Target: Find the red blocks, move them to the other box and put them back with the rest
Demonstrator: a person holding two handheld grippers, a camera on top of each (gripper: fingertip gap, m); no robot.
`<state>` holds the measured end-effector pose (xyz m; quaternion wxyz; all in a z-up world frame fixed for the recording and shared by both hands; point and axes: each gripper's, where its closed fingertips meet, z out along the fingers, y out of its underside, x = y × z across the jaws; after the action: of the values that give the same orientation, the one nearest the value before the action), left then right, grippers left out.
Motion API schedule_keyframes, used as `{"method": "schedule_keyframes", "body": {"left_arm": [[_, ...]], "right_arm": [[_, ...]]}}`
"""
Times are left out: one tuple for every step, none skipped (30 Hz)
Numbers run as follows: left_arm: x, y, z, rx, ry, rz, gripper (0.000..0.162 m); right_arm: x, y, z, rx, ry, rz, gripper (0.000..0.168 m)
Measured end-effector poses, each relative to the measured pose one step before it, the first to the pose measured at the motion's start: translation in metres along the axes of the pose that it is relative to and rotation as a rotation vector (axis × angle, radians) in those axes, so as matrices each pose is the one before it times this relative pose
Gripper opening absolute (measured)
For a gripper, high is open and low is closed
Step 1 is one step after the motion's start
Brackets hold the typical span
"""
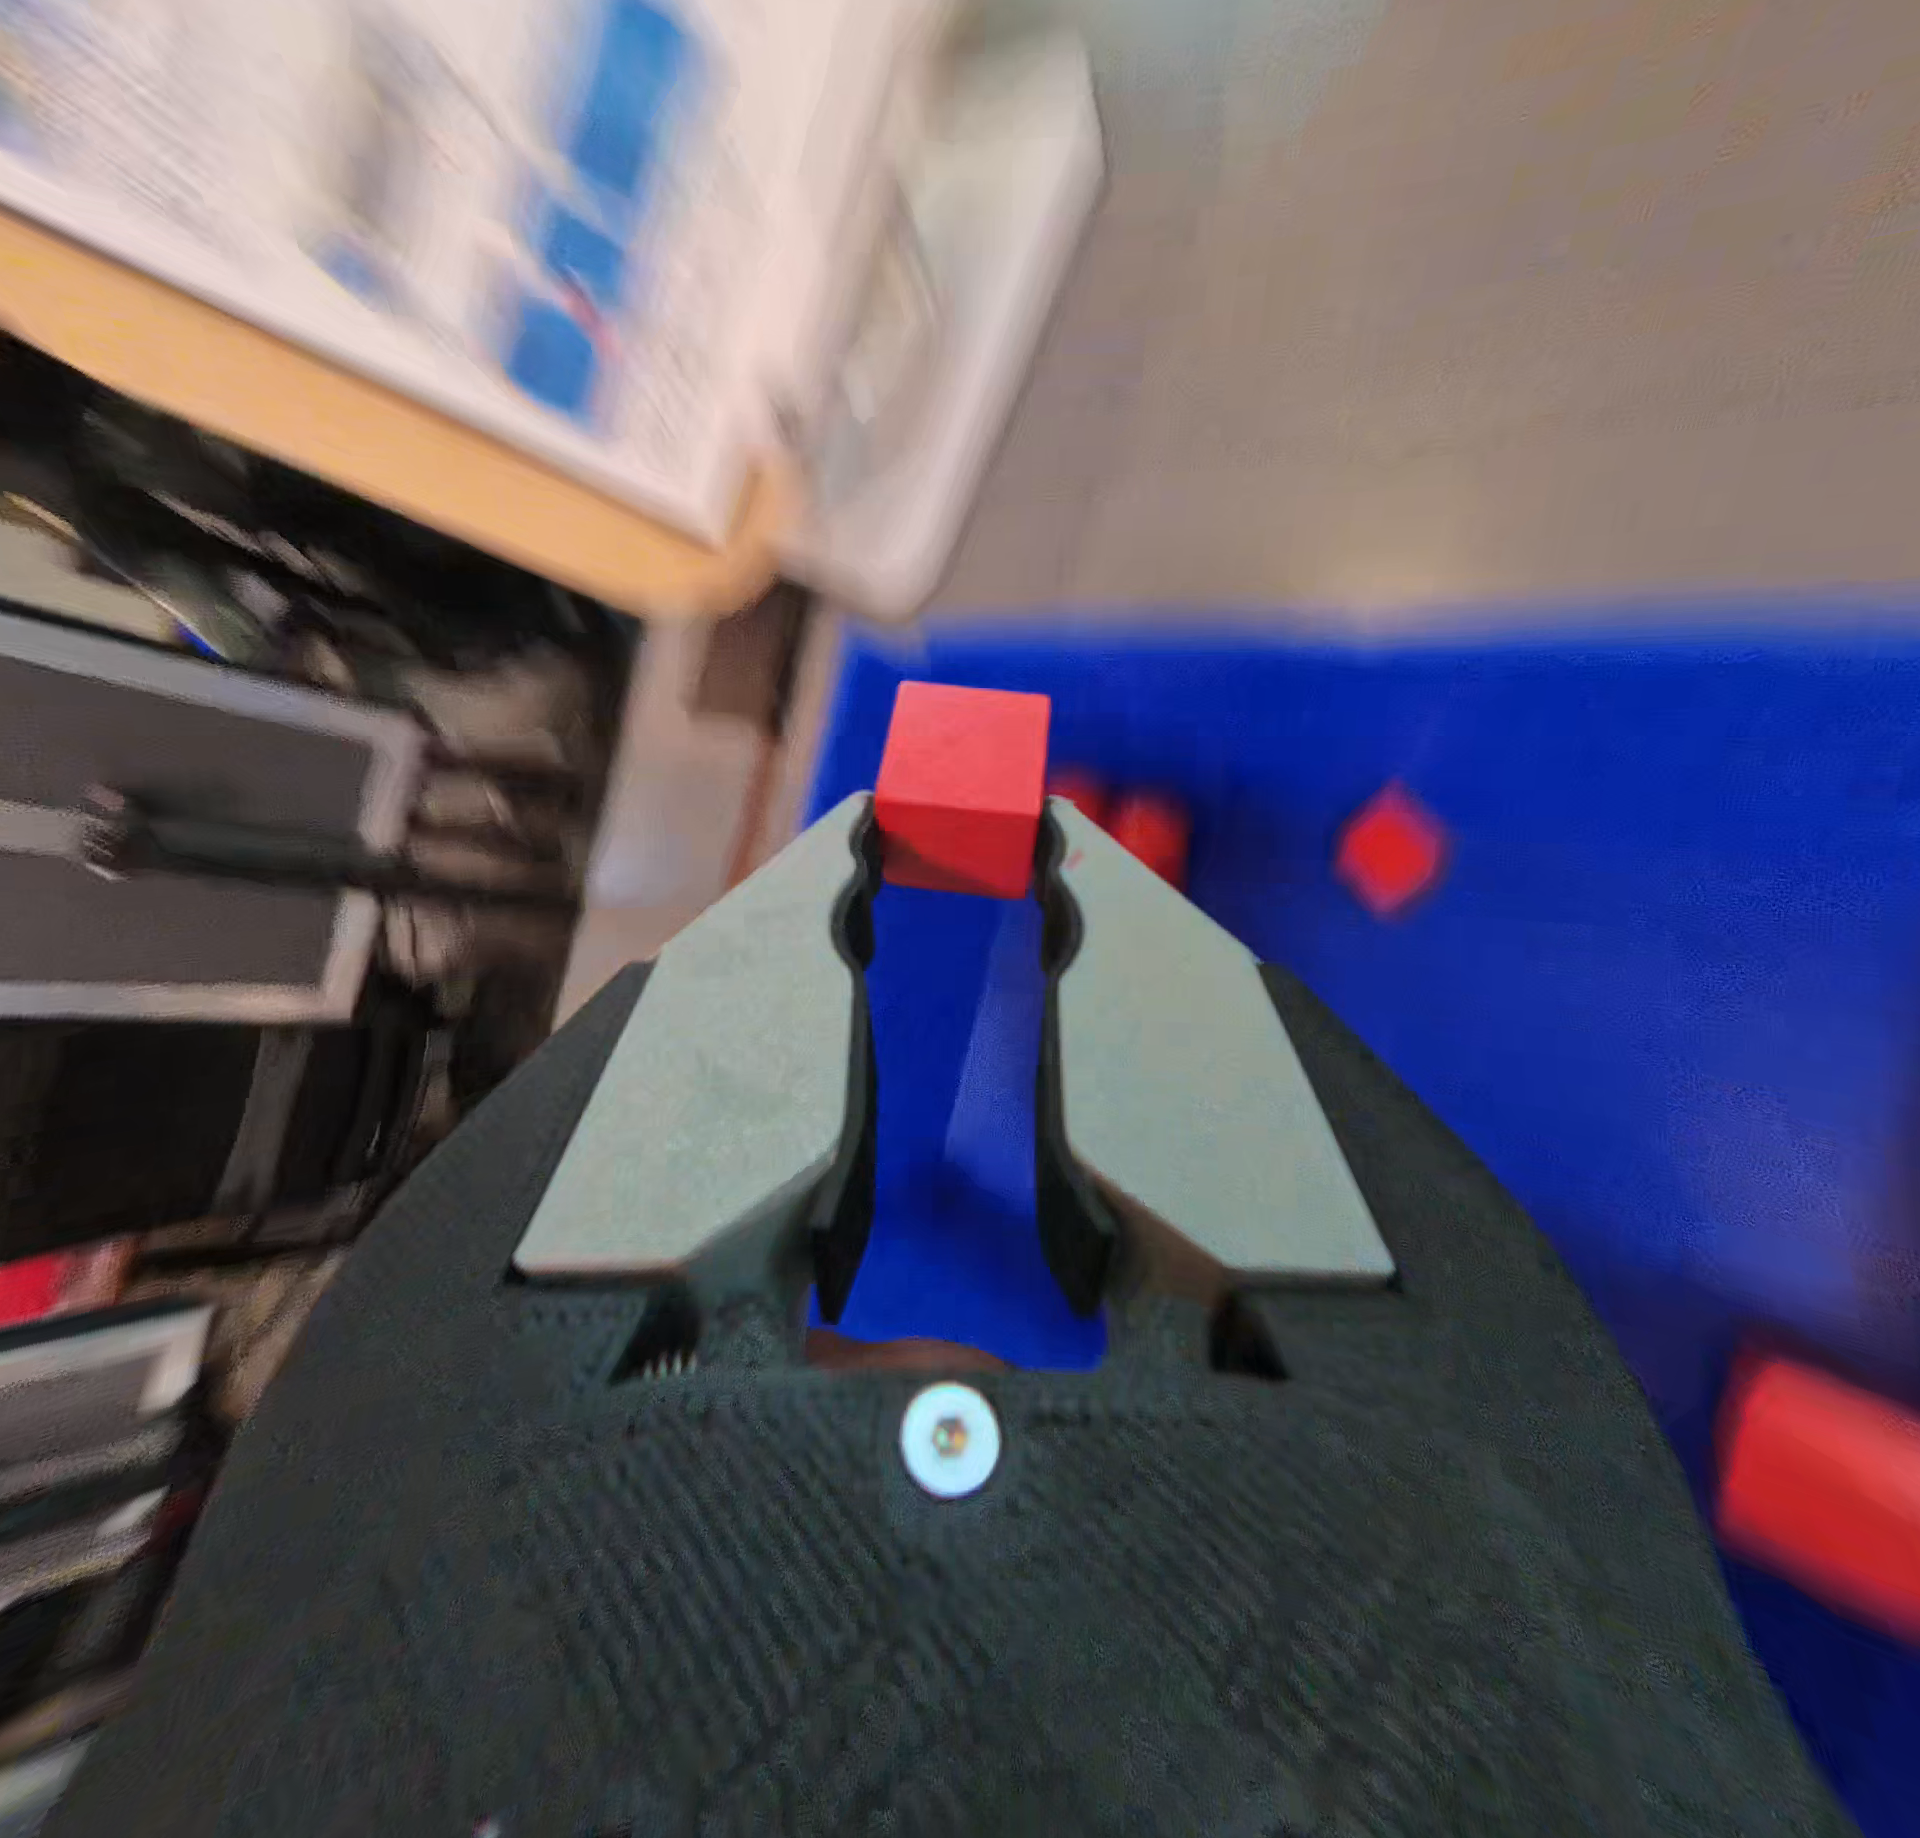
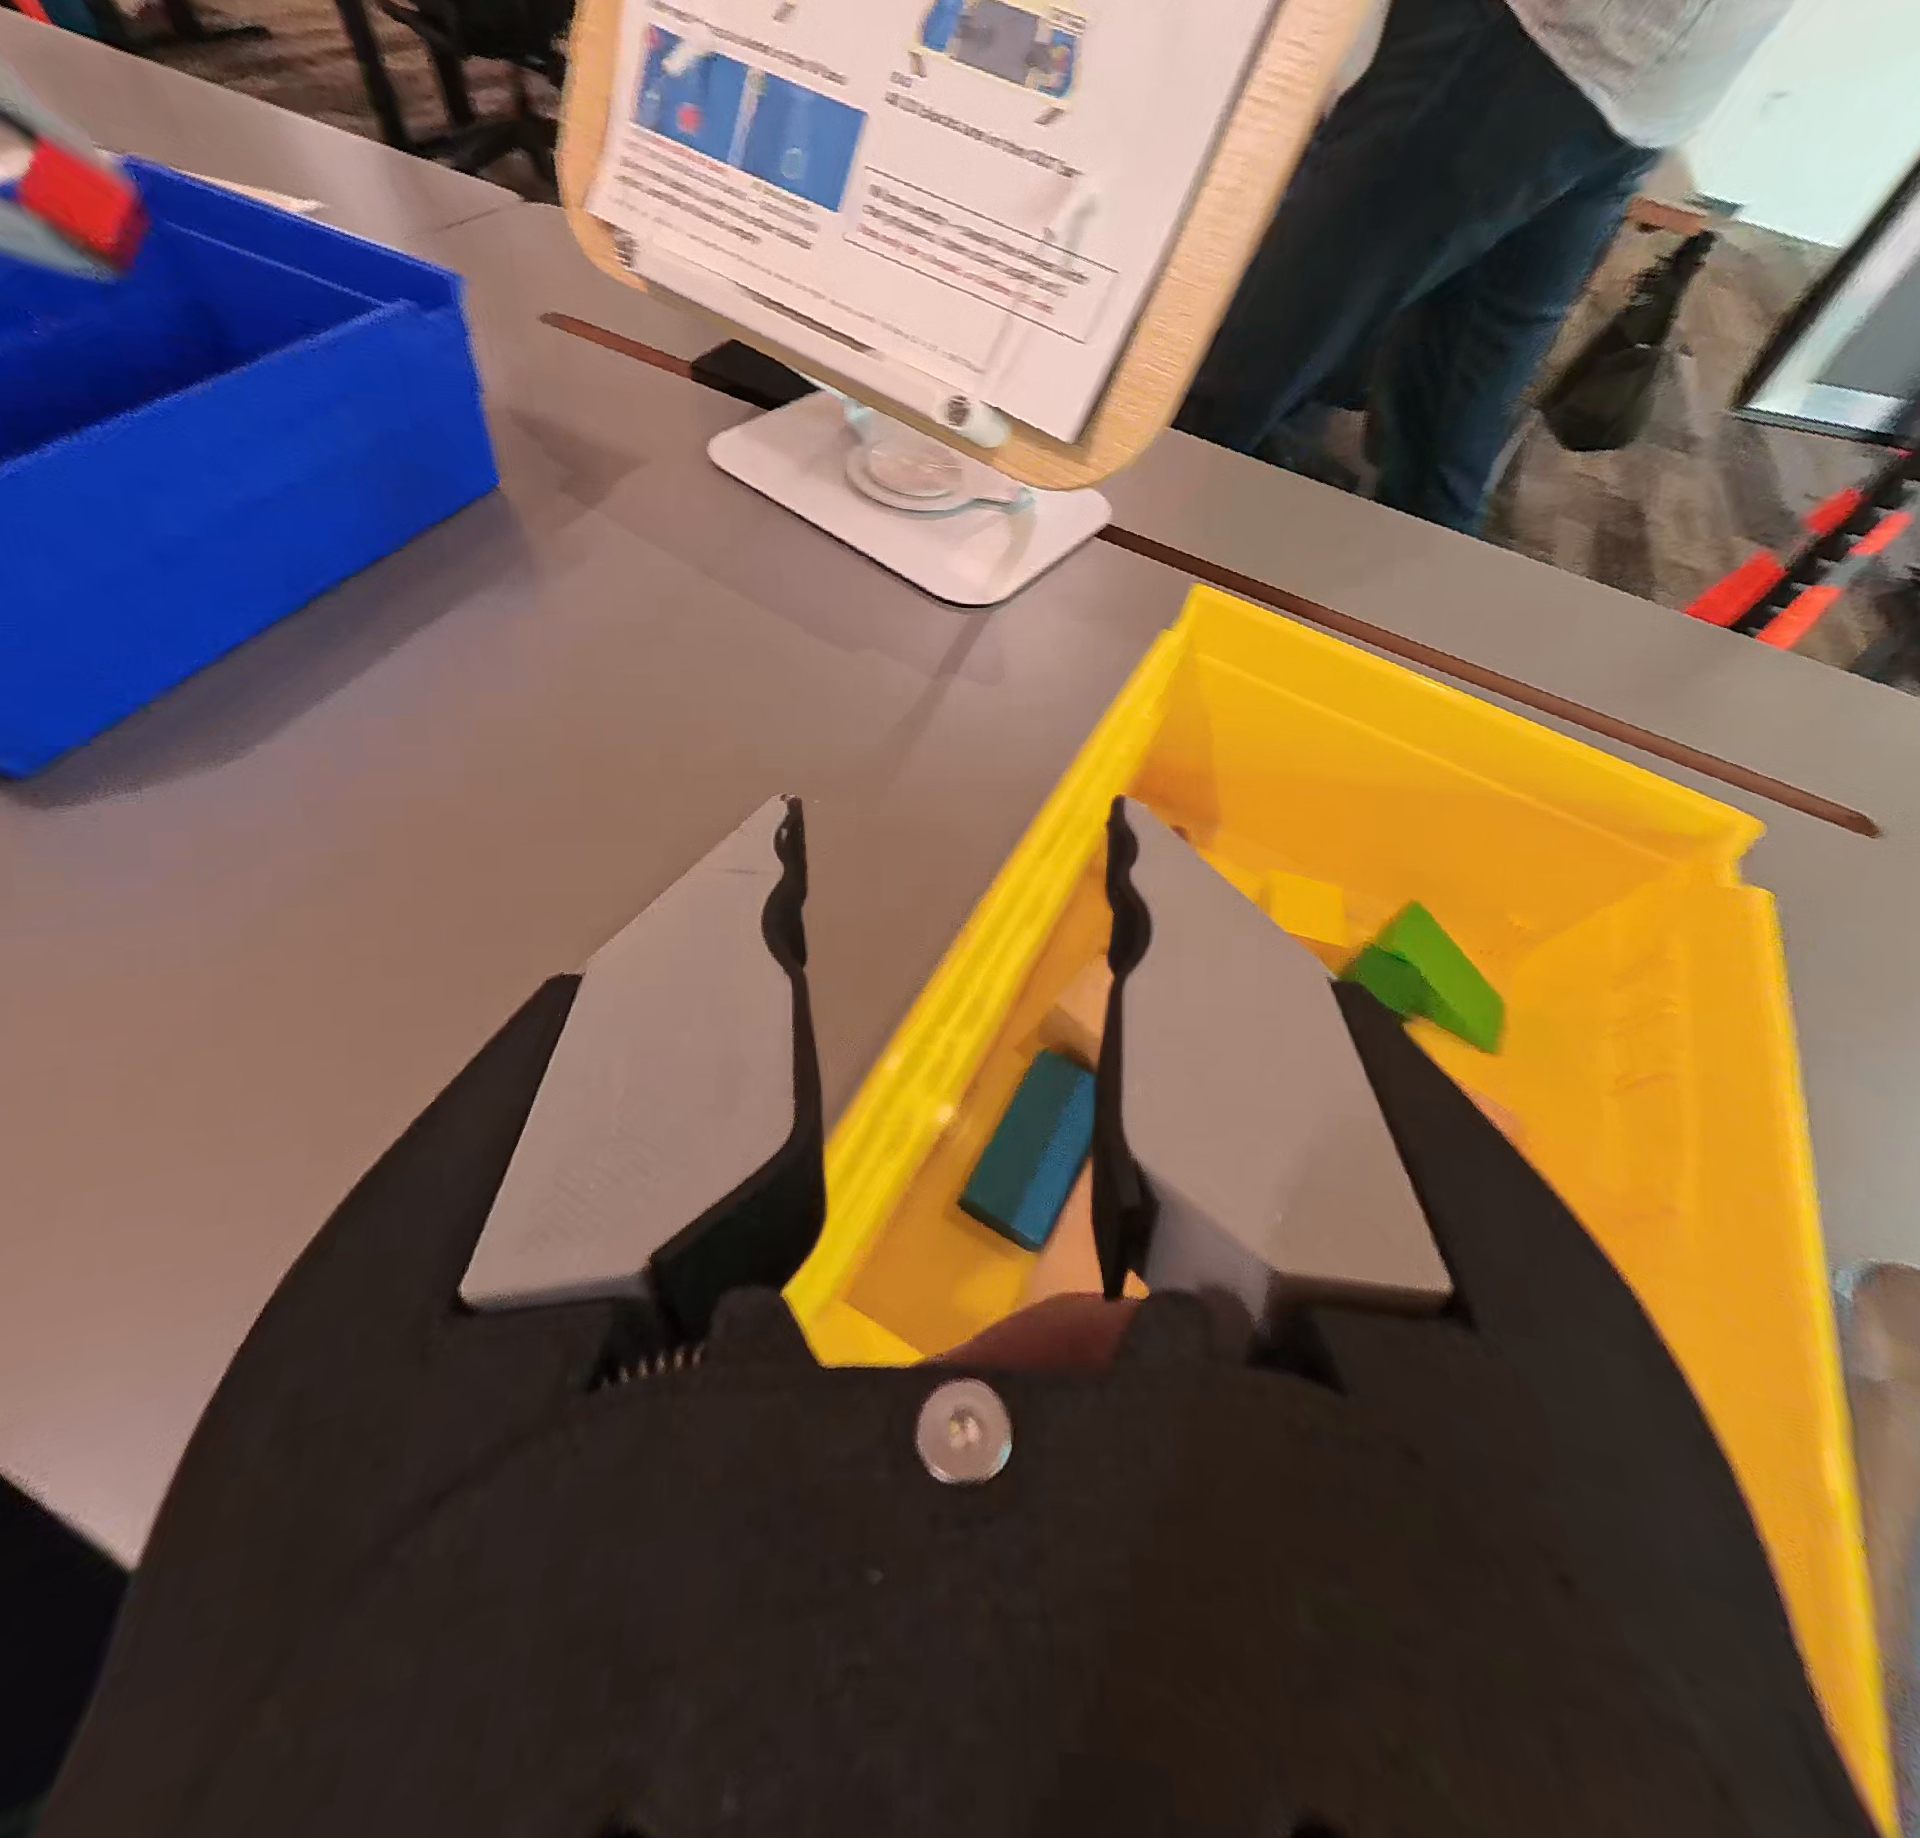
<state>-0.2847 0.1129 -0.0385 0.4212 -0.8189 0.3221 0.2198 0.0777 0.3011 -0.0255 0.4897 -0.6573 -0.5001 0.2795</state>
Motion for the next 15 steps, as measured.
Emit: {"method": "schedule_keyframes", "body": {"left_arm": [[0.00042, -0.03580, -0.02004, 0.1935, -0.0553, -0.0927, 0.028], [0.00555, -0.03895, -0.01839, 0.2129, -0.0317, -0.1230, 0.027], [0.00896, -0.03923, -0.01573, 0.2348, -0.0158, -0.1581, 0.027], [0.01375, -0.02951, -0.01118, 0.1967, 0.0135, -0.1627, 0.027], [0.01191, -0.01702, -0.00687, 0.1319, -0.0002, -0.1414, 0.027], [0.00700, -0.00789, -0.00461, 0.0909, -0.0260, -0.1358, 0.026], [0.00830, -0.00127, -0.00294, 0.0615, -0.0034, -0.1312, 0.026], [0.00928, 0.00464, -0.00109, 0.0241, 0.0188, -0.1218, 0.026], [0.00581, 0.00747, -0.00021, 0.0085, 0.0059, -0.1051, 0.026], [0.00497, 0.00747, 0.00015, 0.0131, 0.0096, -0.0864, 0.026], [0.00881, 0.00862, 0.00076, 0.0055, 0.0427, -0.0611, 0.026], [0.00940, 0.01272, 0.00215, -0.0296, 0.0509, -0.0297, 0.026], [0.00584, 0.01534, 0.00319, -0.0559, 0.0260, 0.0134, 0.026], [0.00390, 0.01482, 0.00332, -0.0587, 0.0096, 0.0554, 0.026], [0.00444, 0.01354, 0.00329, -0.0534, 0.0097, 0.0653, 0.026]], "right_arm": [[-0.01068, -0.00281, 0.00136, 0.0084, -0.0423, 0.0011, 0.056], [-0.01287, -0.00362, 0.00167, 0.0123, -0.0513, 0.0017, 0.056], [-0.01485, -0.00408, 0.00186, 0.0142, -0.0600, 0.0034, 0.056], [-0.01525, -0.00421, 0.00222, 0.0136, -0.0598, 0.0035, 0.056], [-0.01475, -0.00390, 0.00270, 0.0121, -0.0527, 0.0001, 0.056], [-0.01434, -0.00368, 0.00323, 0.0102, -0.0473, -0.0036, 0.056], [-0.01470, -0.00309, 0.00386, 0.0073, -0.0461, -0.0058, 0.056], [-0.01481, -0.00220, 0.00445, 0.0026, -0.0458, -0.0096, 0.056], [-0.01444, -0.00181, 0.00498, 0.0011, -0.0428, -0.0111, 0.056], [-0.01363, -0.00167, 0.00534, 0.0010, -0.0394, -0.0096, 0.056], [-0.01309, -0.00153, 0.00562, 0.0002, -0.0385, -0.0080, 0.057], [-0.01186, -0.00181, 0.00536, 0.0034, -0.0355, -0.0036, 0.057], [-0.01040, -0.00240, 0.00480, 0.0074, -0.0322, 0.0021, 0.058], [-0.00966, -0.00233, 0.00397, 0.0094, -0.0345, 0.0055, 0.058], [-0.00974, -0.00208, 0.00311, 0.0098, -0.0413, 0.0072, 0.059]]}}
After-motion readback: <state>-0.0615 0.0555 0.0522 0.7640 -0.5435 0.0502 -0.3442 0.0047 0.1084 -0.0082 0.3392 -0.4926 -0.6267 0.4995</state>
